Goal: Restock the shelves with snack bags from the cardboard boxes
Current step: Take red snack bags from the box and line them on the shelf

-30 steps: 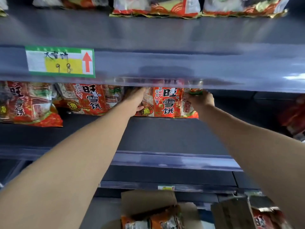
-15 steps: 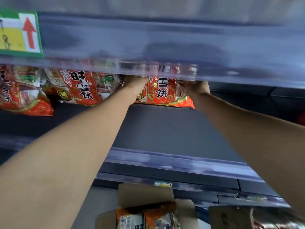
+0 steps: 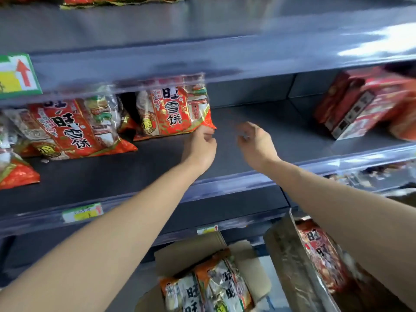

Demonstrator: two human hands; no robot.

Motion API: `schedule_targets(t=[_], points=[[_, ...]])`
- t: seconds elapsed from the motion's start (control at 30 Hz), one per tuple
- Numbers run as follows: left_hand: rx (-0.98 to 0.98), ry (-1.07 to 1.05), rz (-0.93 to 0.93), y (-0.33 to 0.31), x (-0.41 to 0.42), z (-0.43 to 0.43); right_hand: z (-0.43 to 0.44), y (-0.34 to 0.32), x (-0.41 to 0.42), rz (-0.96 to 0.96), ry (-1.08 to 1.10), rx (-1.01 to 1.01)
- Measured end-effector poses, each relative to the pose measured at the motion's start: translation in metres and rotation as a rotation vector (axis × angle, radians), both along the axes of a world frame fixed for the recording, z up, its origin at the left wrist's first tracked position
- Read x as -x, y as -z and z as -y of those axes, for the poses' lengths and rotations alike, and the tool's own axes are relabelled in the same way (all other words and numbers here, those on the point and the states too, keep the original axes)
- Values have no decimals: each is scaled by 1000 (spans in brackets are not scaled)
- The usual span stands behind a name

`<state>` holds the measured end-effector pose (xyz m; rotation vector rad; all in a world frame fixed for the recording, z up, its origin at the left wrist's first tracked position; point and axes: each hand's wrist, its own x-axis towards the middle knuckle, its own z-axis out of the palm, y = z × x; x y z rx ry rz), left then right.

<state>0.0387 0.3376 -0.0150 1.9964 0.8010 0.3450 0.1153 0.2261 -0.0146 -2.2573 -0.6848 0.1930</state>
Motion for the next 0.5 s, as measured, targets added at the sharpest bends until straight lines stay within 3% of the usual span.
schedule_targets(t=[0.37, 0.5], points=[[105, 479, 11, 38, -8, 211, 224, 38, 16, 40, 323, 171], [239, 555, -170, 69, -22, 284, 303, 72, -7, -76, 465, 259]])
